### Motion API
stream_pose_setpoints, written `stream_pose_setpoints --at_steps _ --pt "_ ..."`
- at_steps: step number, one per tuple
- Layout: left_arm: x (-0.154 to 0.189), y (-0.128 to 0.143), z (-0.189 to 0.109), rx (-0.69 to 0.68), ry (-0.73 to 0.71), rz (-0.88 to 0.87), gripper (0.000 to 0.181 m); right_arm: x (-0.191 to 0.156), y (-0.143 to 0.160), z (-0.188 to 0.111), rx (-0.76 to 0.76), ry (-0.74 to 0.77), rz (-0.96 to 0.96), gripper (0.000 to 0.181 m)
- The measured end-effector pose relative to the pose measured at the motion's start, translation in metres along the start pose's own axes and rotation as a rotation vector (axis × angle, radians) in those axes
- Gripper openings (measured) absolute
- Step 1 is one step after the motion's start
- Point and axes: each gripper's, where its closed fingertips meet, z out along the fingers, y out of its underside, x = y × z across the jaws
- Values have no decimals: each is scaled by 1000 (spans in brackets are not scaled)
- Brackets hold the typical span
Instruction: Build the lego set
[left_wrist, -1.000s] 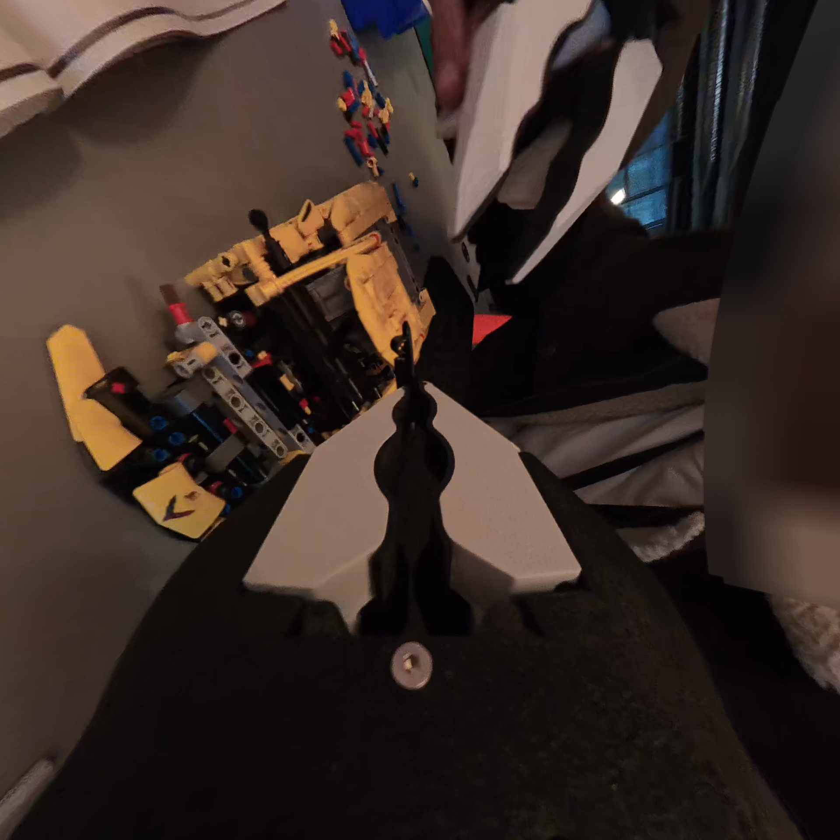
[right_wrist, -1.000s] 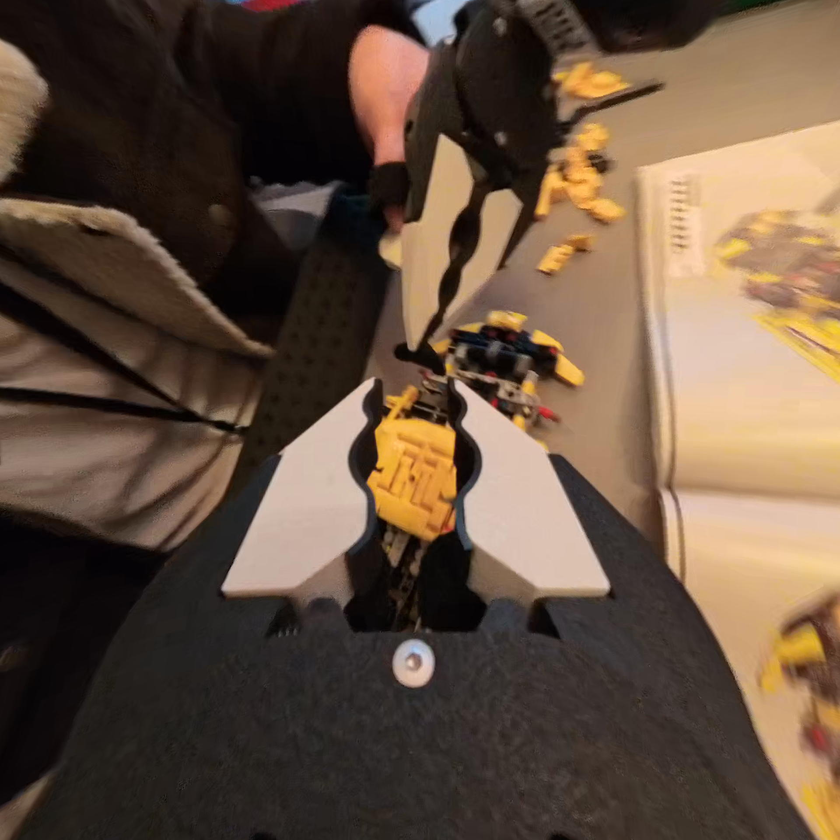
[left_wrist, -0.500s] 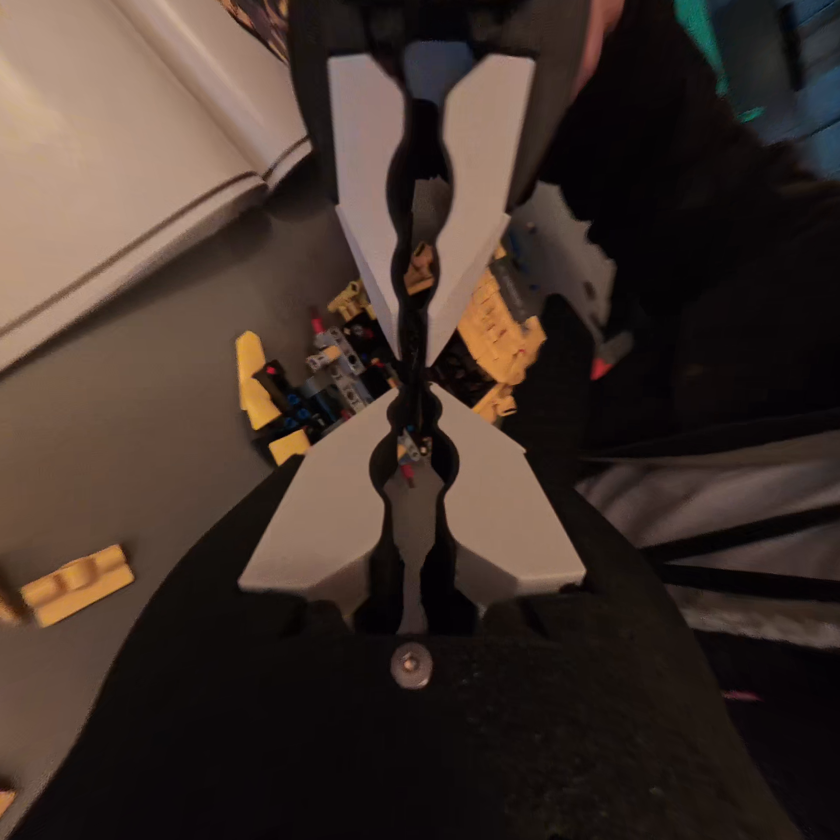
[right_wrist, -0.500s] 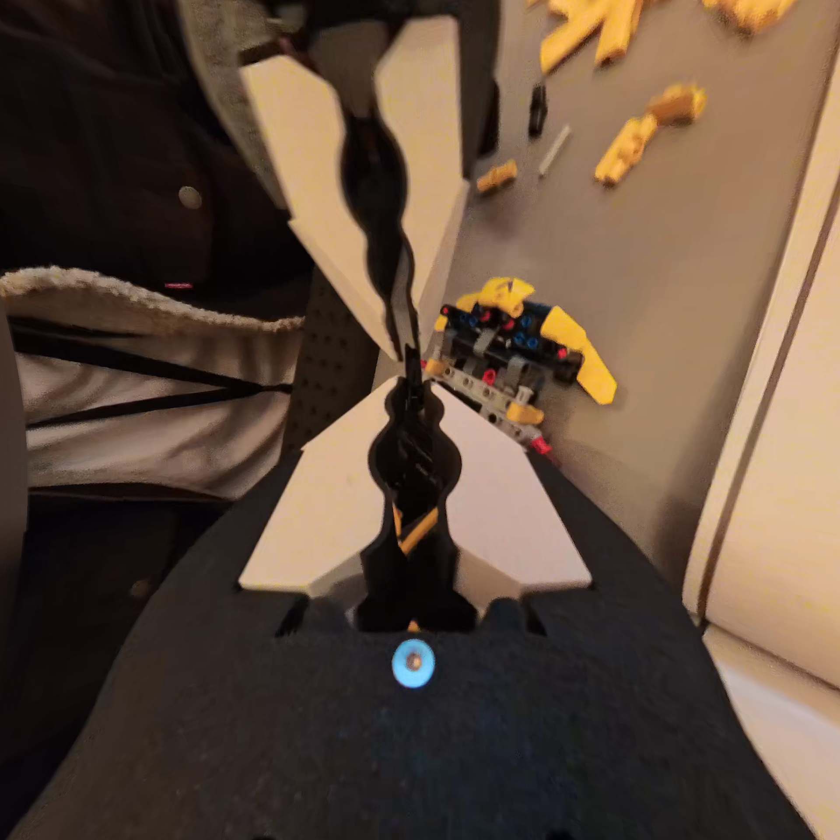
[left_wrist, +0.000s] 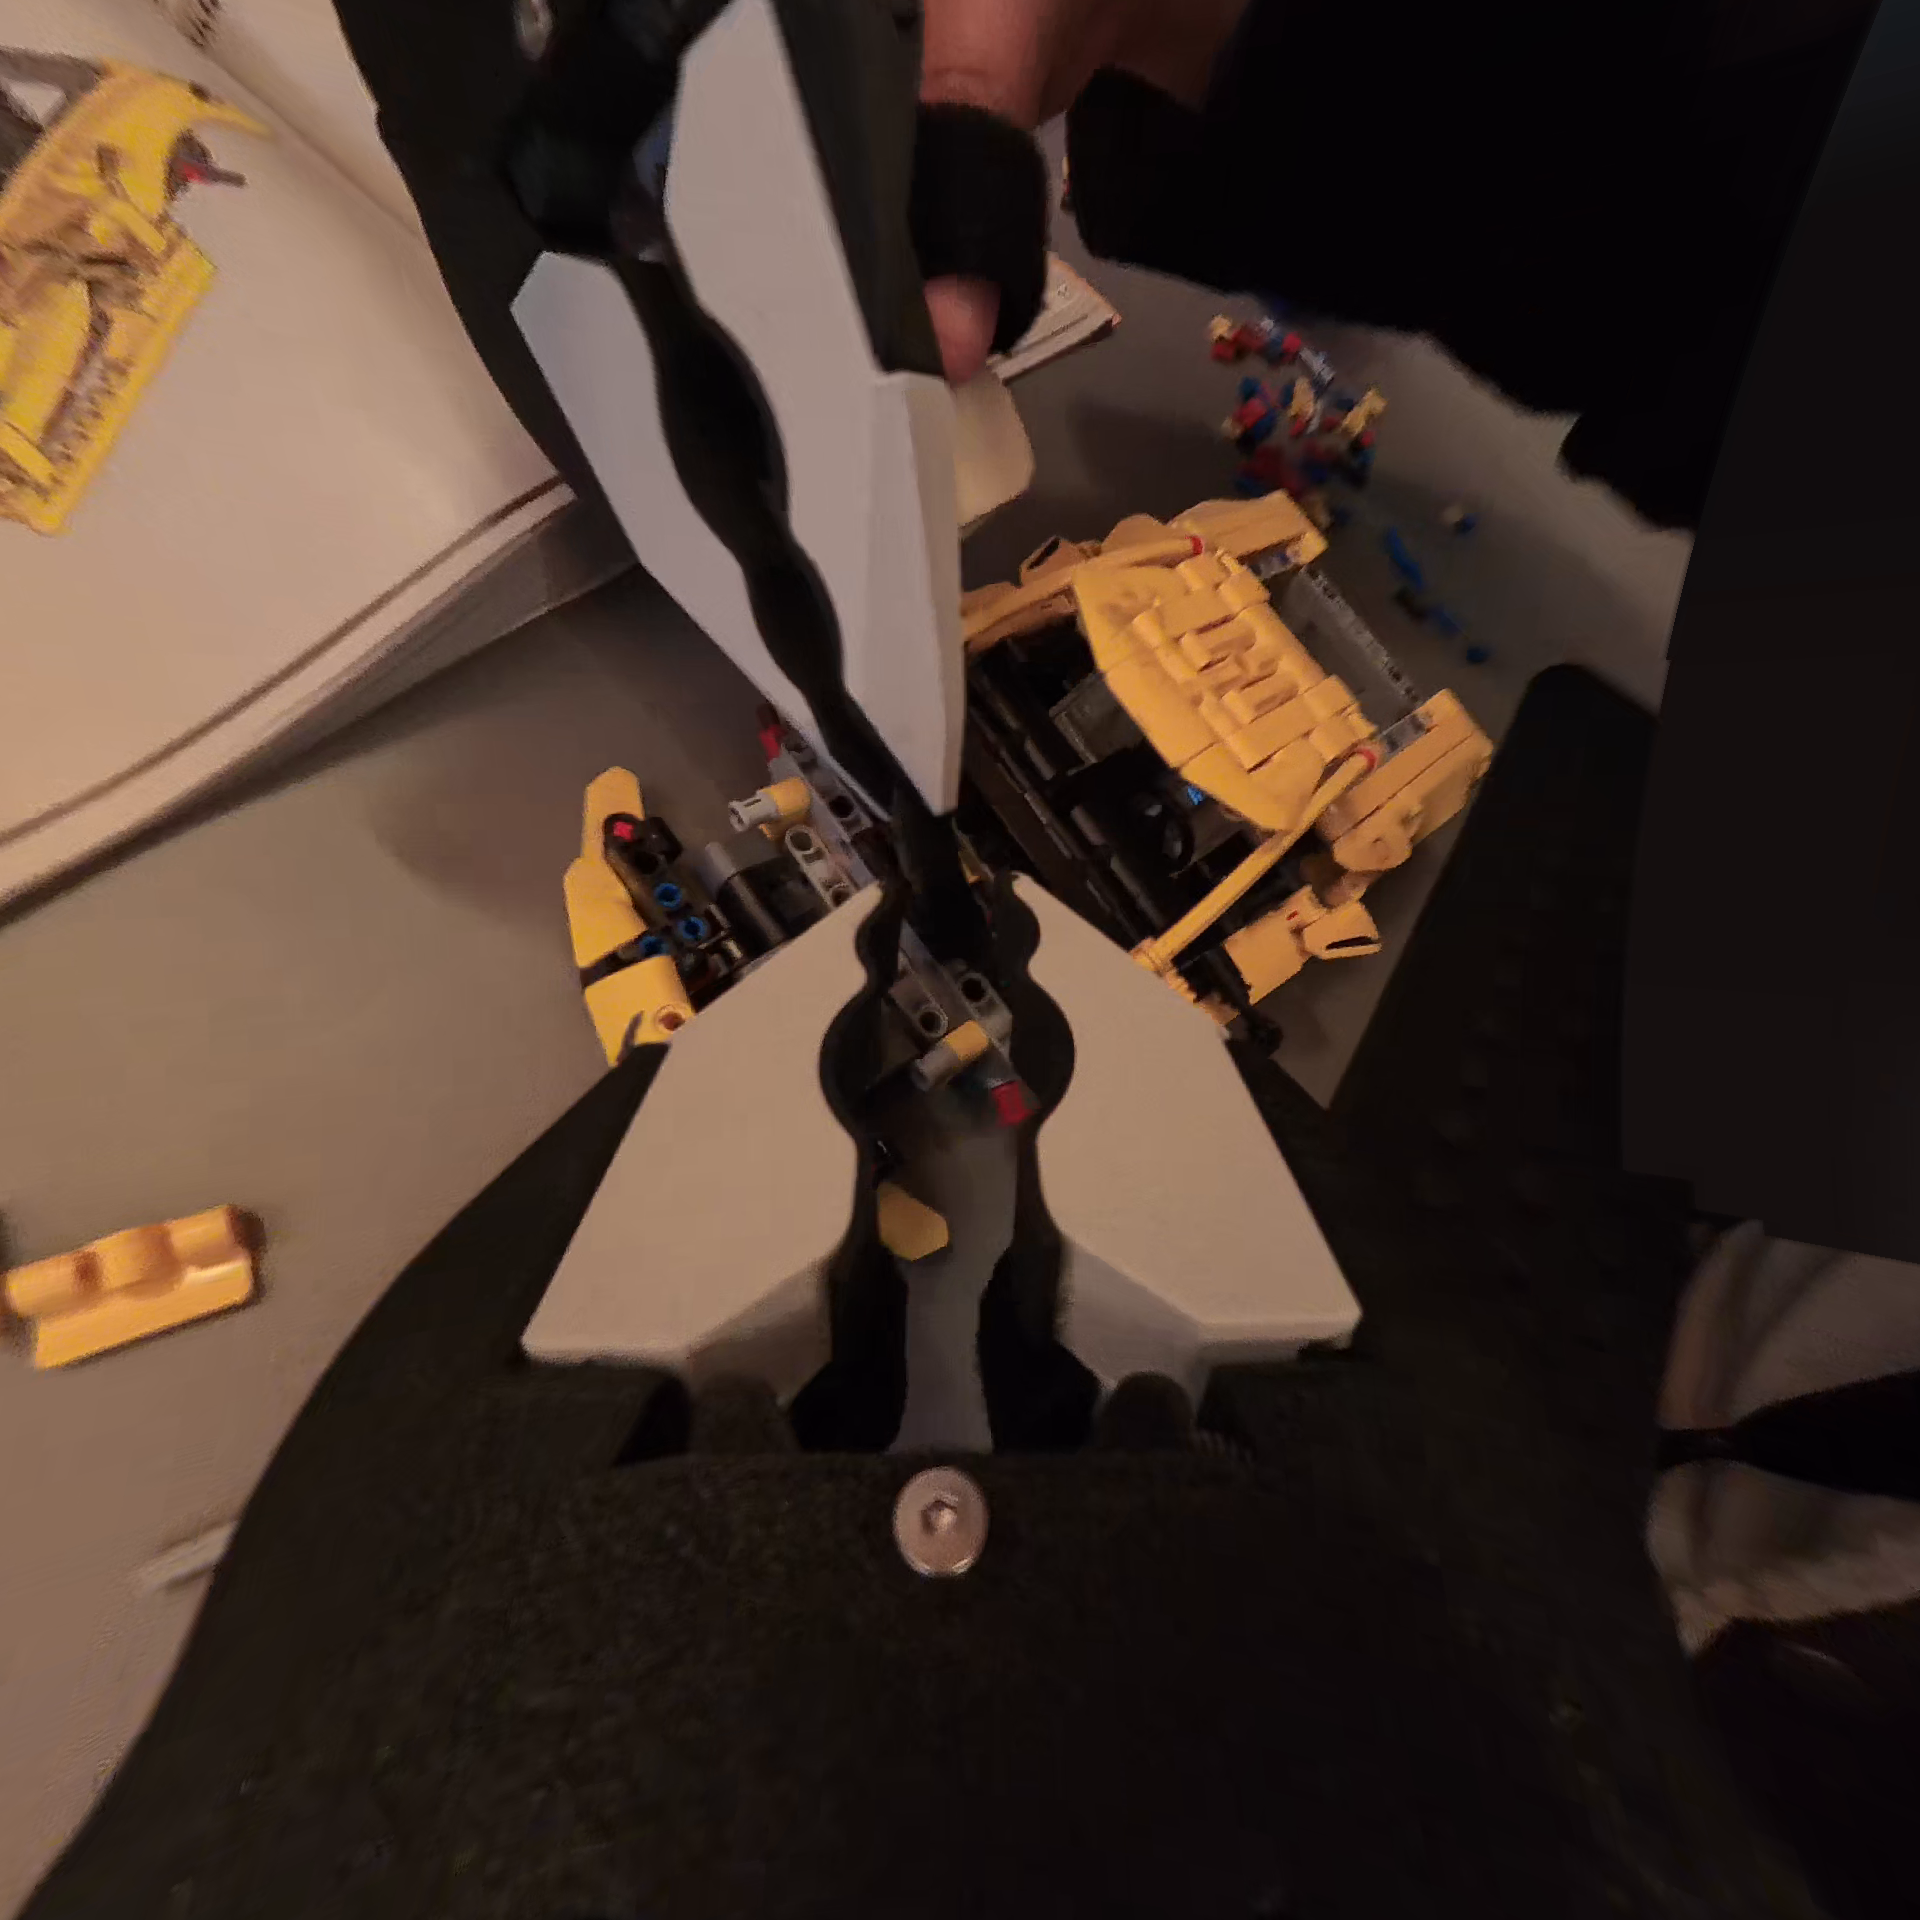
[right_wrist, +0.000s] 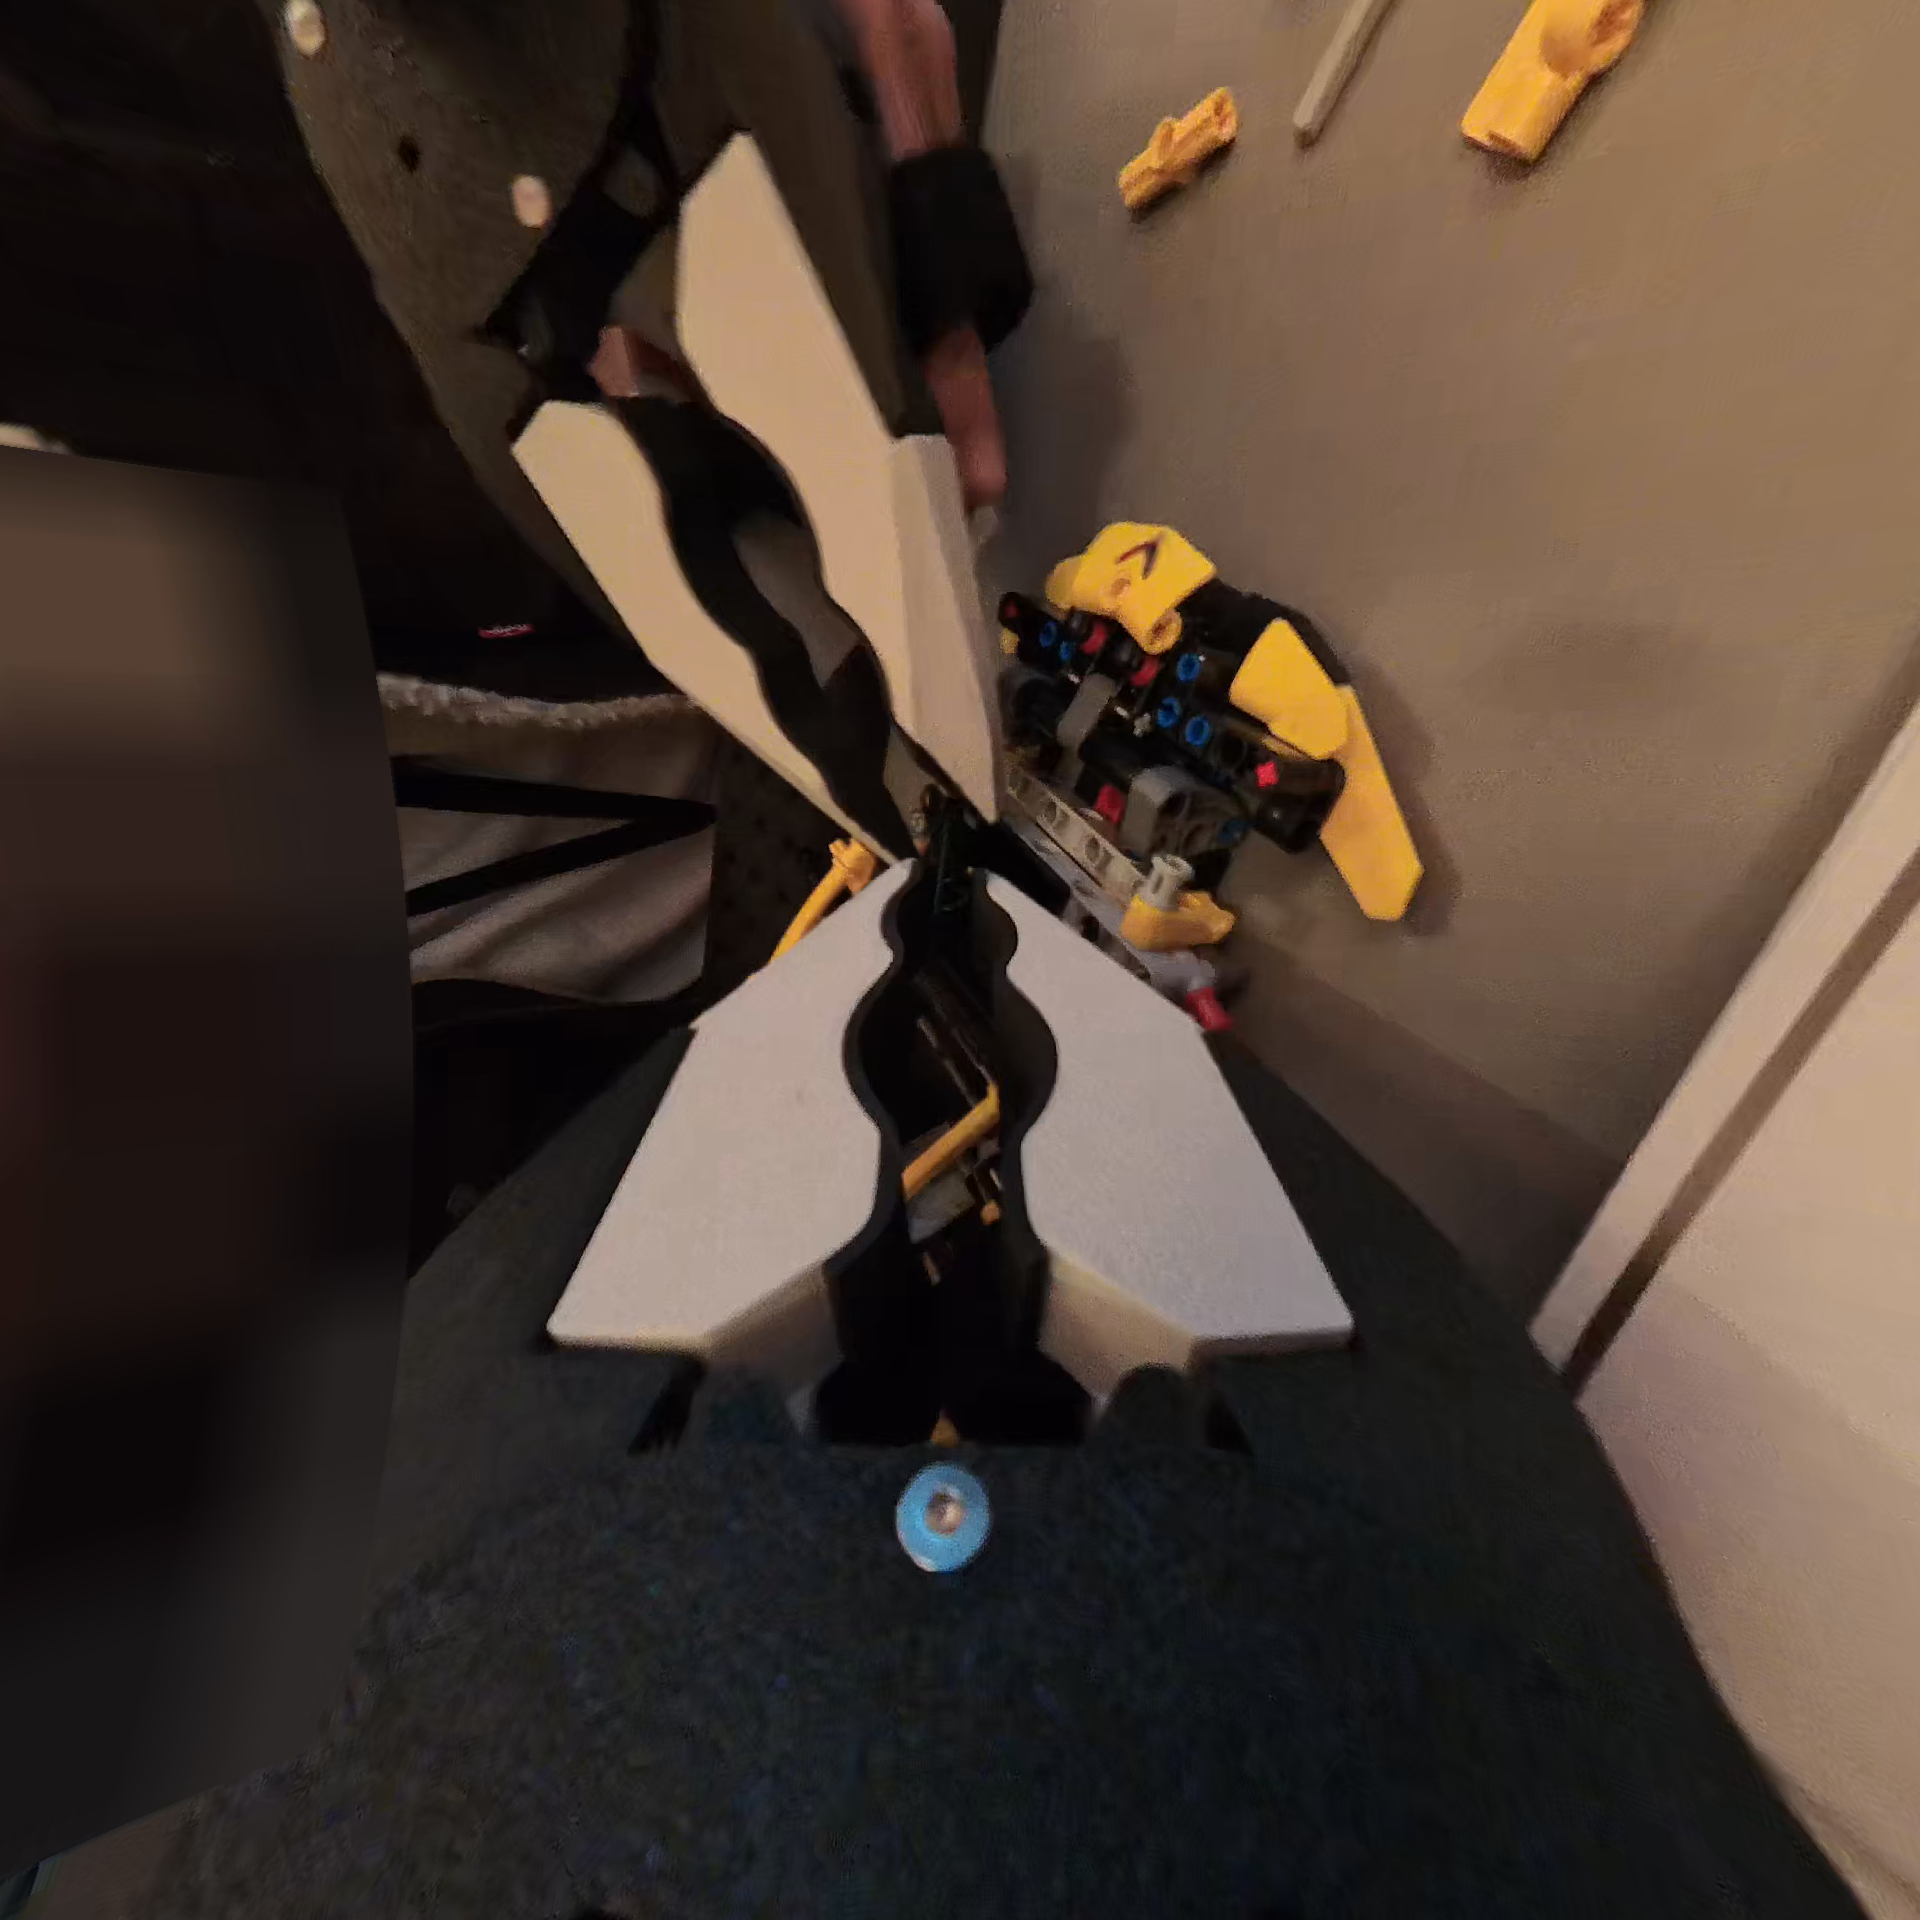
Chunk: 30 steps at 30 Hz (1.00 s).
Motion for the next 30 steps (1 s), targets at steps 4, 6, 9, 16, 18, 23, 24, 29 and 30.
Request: stream_pose_setpoints --at_steps 4,6,9,16,18,23,24,29,30 --pt "-3 3 0 10 81 -148 8 3 -3 3 7 -8 -28 6" --pt "-2 3 0 13 121 -219 7 4 -2 4 15 -18 -50 6" --pt "-2 0 -2 38 183 -325 7 7 -4 1 55 -1 -77 8" --pt "1 -7 -6 75 314 -506 7 2 -3 -8 106 -1 -131 6" --pt "1 -6 -5 71 307 -506 6 4 -2 -7 101 -5 -116 5" --pt "-3 -4 -3 61 268 -485 7 9 -2 -7 114 2 -100 4" --pt "-4 -2 -2 53 255 -475 6 10 -1 -7 109 10 -101 4" --pt "-2 0 0 36 243 -464 7 10 1 -4 75 19 -114 4" --pt "-2 0 1 36 241 -465 7 10 1 -4 73 24 -120 4"
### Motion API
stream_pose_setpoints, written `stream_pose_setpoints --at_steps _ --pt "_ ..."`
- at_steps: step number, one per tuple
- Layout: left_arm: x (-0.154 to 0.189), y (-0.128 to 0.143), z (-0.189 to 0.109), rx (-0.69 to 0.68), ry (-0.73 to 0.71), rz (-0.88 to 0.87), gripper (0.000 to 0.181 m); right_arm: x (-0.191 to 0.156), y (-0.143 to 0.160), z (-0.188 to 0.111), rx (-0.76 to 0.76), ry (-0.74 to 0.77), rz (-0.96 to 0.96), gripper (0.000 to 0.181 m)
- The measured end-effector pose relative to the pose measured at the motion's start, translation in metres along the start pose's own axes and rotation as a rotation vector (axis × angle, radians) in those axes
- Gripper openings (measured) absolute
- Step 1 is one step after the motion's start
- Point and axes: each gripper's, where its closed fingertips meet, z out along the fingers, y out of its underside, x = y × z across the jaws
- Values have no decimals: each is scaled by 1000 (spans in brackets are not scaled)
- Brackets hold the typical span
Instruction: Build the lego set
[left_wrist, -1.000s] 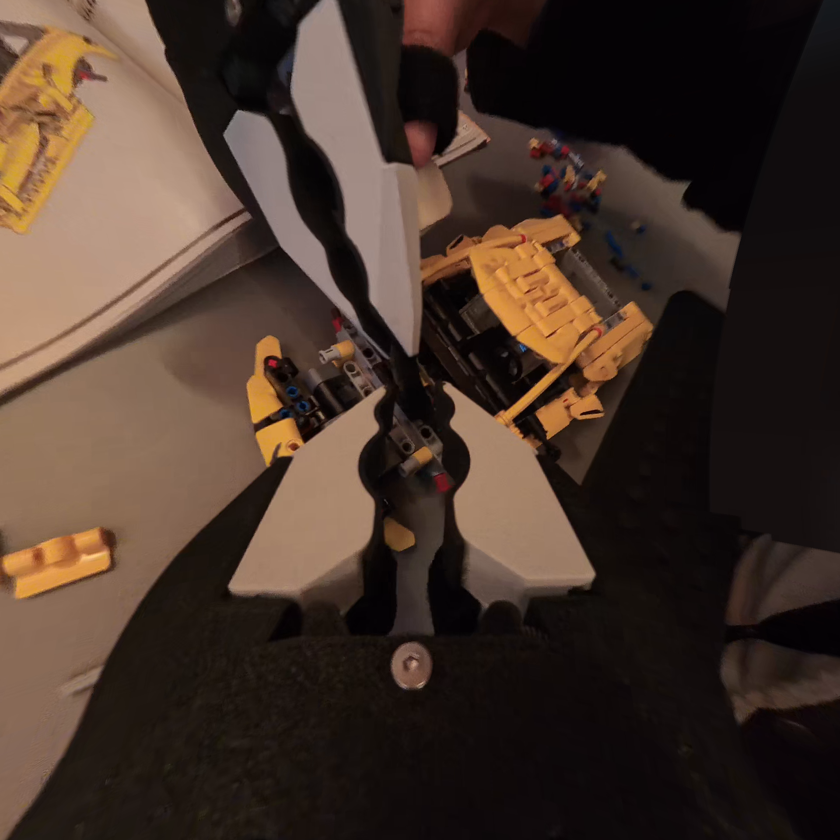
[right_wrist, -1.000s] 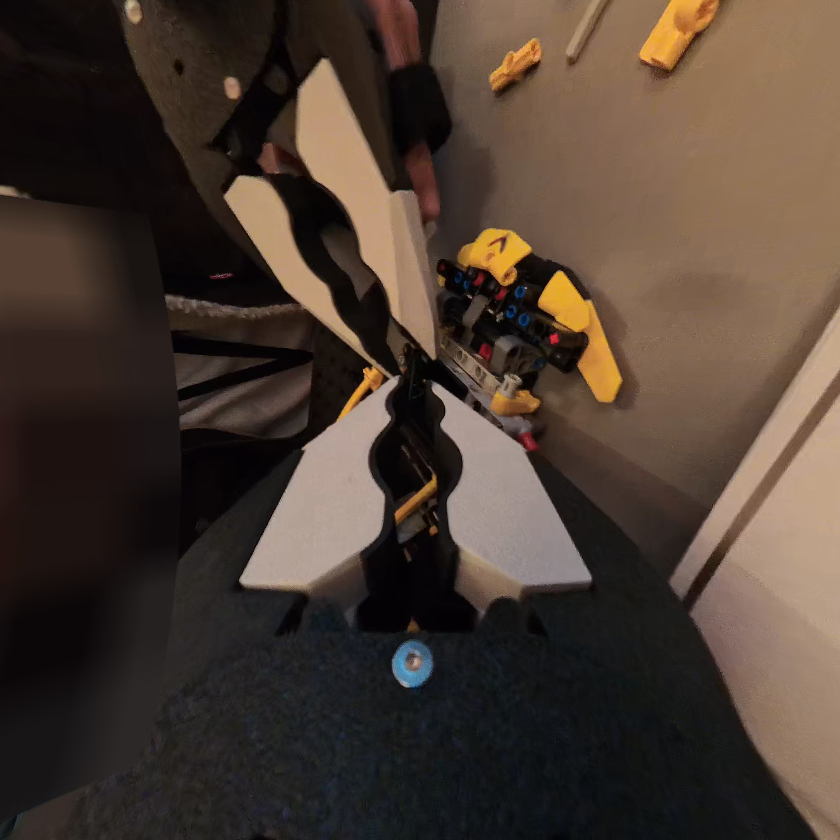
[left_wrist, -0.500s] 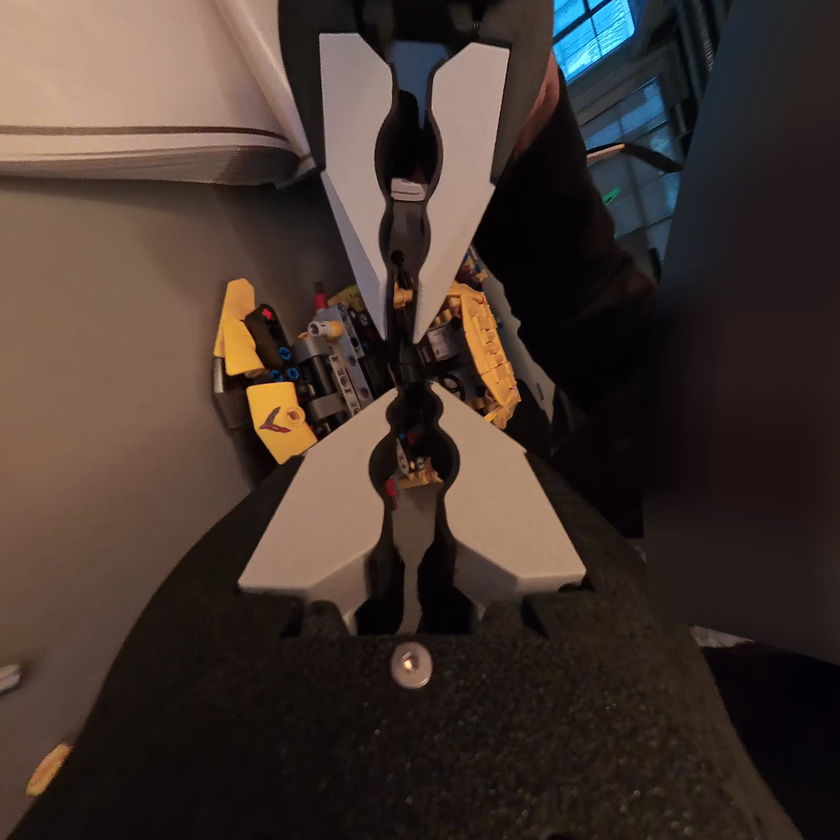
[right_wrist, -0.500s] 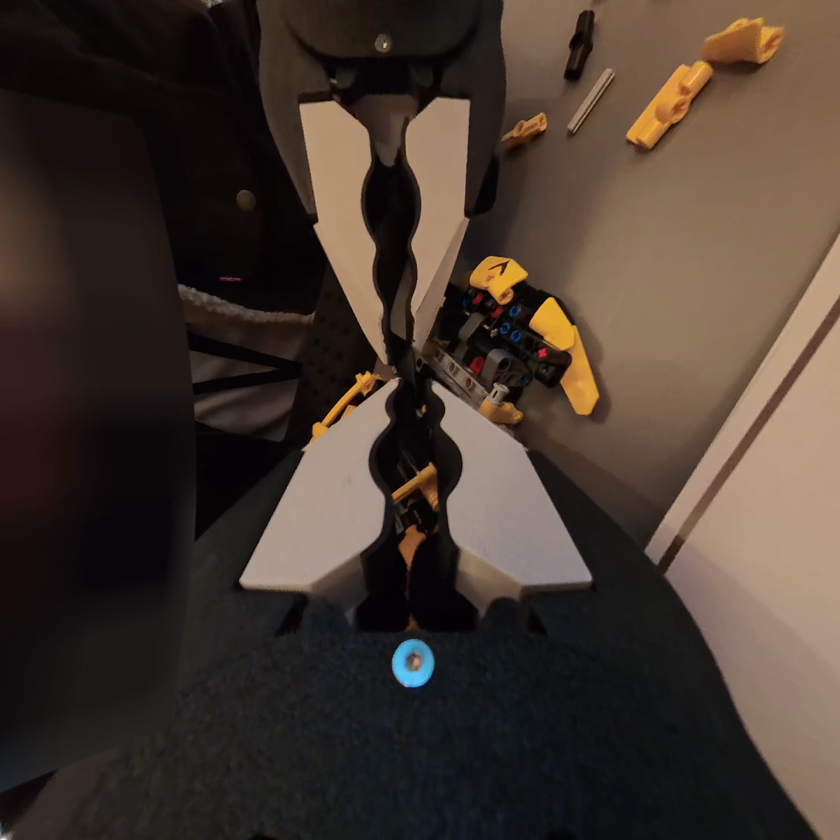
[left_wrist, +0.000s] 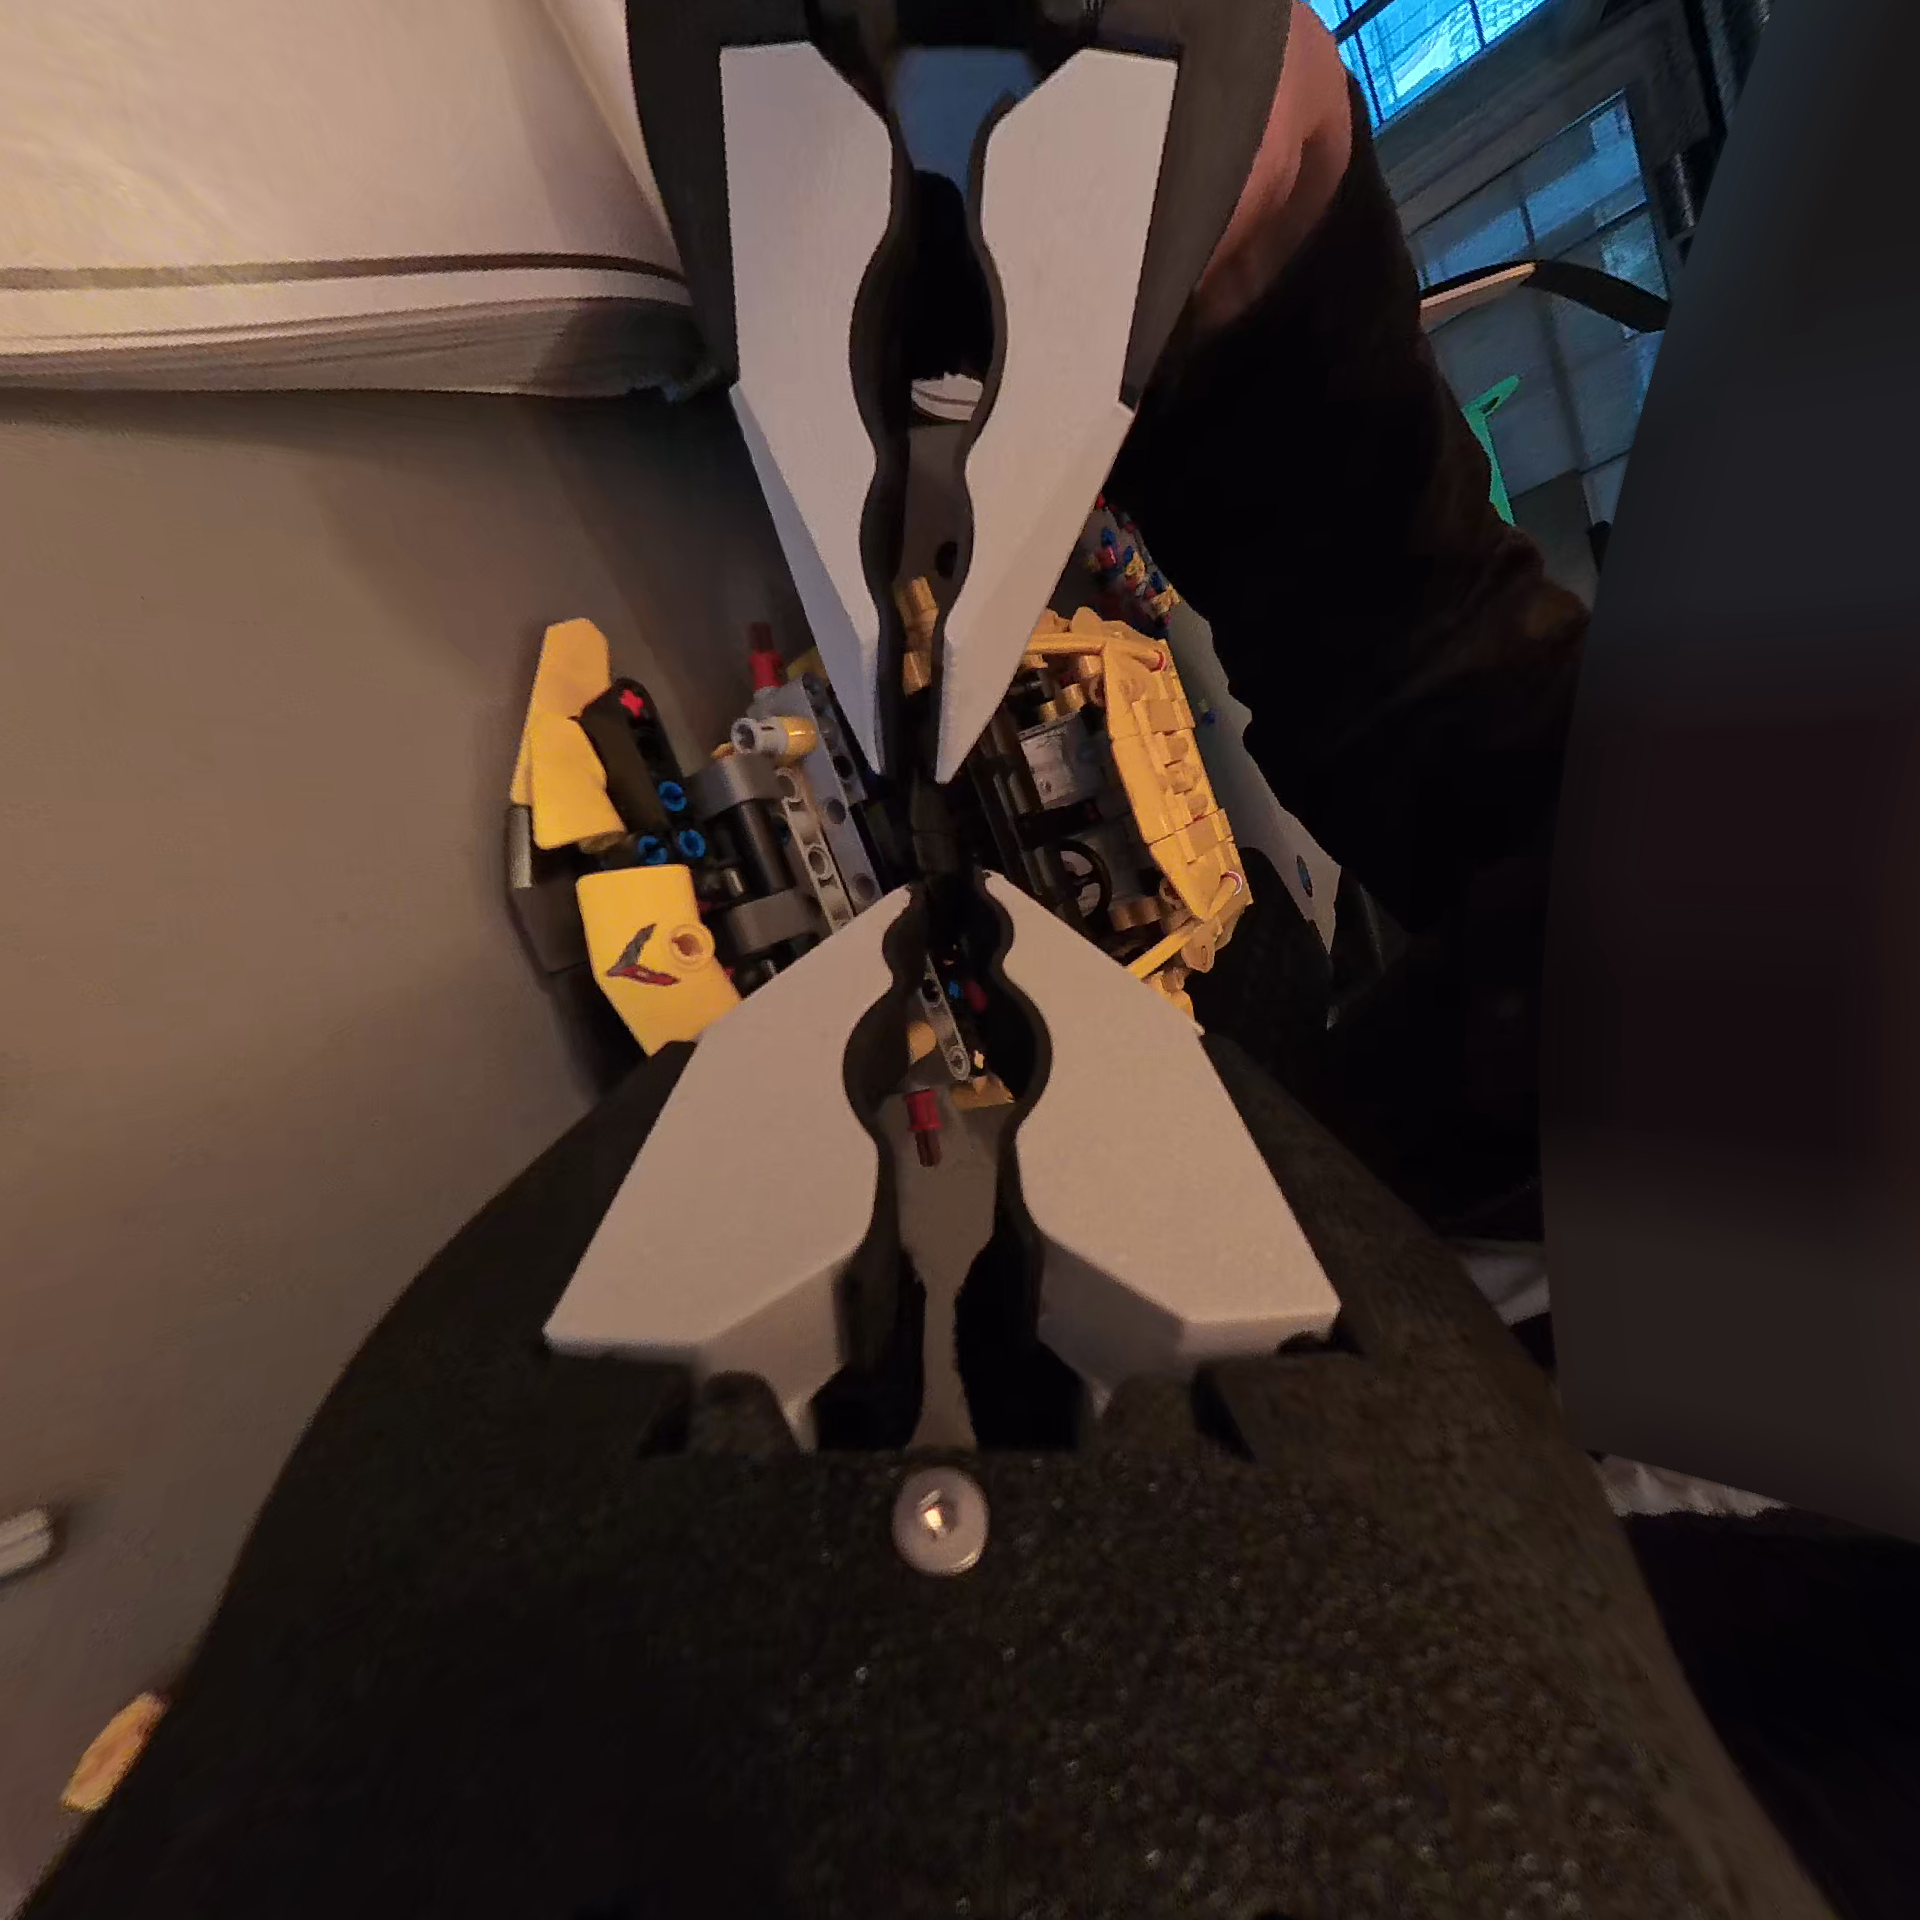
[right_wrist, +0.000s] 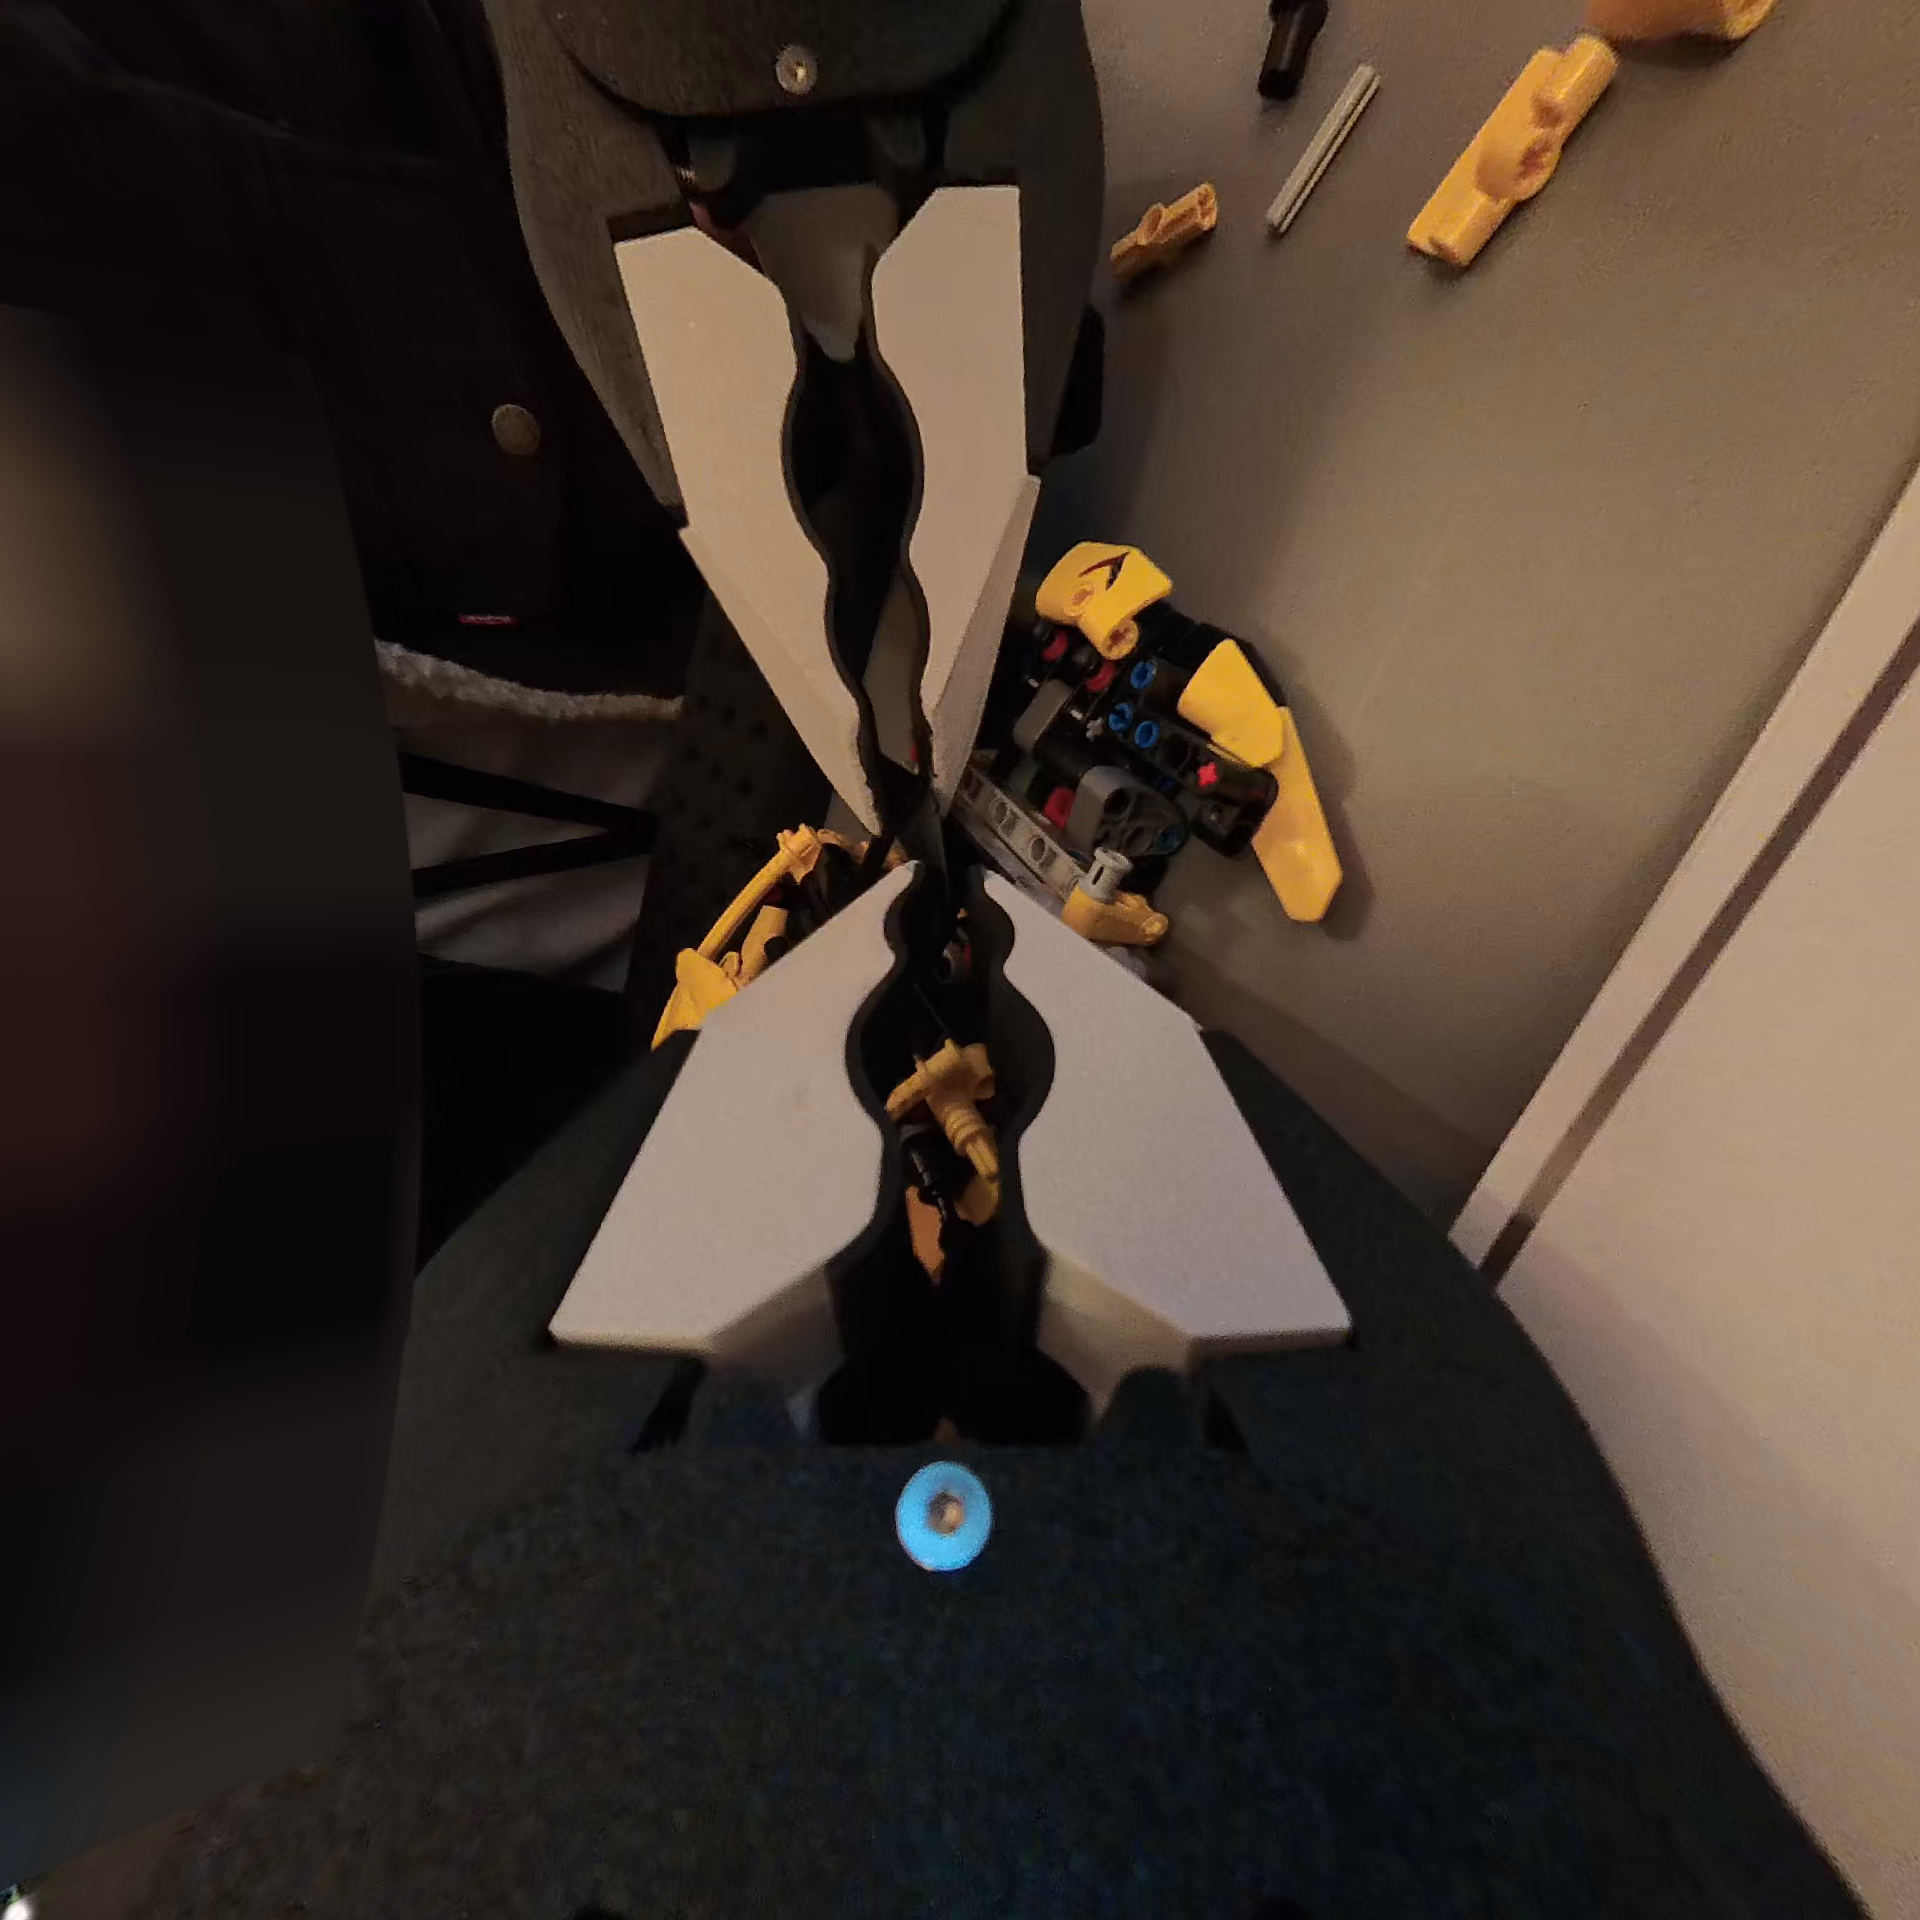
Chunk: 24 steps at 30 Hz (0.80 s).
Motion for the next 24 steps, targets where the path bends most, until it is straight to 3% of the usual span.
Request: stream_pose_setpoints --at_steps 17,24 --pt "0 1 2 -6 -7 -9 7 1 0 0 -11 -5 -10 5" --pt "-1 2 2 -4 10 -55 7 2 0 -9 17 60 -114 6"
